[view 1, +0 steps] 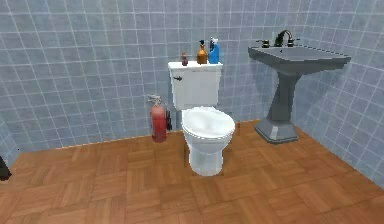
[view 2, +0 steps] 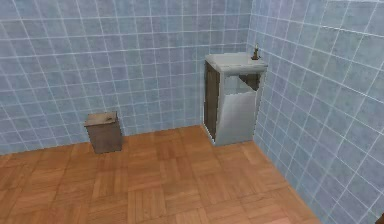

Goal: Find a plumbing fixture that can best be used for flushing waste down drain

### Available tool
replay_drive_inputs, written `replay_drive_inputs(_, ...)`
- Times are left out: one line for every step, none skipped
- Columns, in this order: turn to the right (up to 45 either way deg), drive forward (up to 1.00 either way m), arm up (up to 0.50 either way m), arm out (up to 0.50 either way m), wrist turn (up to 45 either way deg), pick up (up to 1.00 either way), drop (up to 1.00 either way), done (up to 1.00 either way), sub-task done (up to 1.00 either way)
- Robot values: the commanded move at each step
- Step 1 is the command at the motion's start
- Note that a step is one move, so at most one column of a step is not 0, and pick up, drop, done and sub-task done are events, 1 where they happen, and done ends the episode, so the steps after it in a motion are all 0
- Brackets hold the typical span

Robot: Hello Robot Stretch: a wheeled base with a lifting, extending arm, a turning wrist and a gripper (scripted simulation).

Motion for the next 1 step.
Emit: replay_drive_inputs(3.0,0.00,0.00,0.00,0.0,0.00,0.00,0.00,0.00)
